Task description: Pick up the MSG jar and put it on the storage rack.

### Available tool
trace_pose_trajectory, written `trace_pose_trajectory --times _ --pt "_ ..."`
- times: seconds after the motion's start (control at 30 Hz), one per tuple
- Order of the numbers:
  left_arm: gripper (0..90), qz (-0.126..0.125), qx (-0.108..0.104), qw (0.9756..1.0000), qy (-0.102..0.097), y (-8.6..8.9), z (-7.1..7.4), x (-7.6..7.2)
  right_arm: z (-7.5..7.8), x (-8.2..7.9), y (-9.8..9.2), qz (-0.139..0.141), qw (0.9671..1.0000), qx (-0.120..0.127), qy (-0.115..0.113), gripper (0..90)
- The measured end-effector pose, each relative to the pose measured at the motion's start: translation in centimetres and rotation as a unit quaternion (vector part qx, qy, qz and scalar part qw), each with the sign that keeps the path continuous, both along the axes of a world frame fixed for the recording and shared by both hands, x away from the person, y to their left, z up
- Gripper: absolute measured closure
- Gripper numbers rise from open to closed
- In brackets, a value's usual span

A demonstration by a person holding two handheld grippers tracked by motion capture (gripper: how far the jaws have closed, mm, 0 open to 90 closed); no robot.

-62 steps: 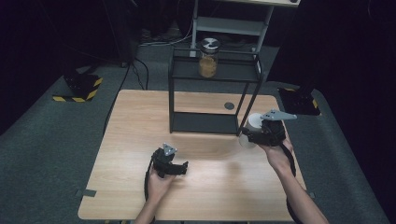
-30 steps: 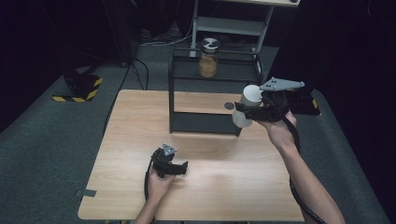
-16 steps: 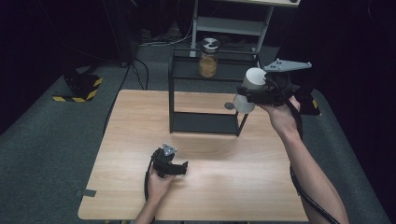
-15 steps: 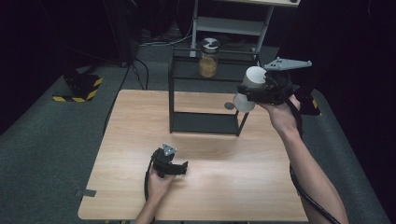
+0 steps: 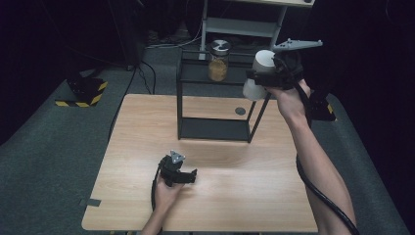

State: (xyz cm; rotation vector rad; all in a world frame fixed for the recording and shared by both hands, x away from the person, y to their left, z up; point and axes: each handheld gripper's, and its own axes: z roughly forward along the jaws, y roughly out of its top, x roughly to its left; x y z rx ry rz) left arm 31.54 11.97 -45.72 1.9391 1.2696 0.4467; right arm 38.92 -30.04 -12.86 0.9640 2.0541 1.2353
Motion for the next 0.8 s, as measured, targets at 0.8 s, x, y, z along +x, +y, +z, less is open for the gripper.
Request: trace_pose_trajectory --times 0.8 --pt "6.1 0.002 0.002 1.0000 -0.001 -0.1 0.0 0.0 1.0 4.4 3.0 -0.078 0.9967 0.016 0.011 34.4"
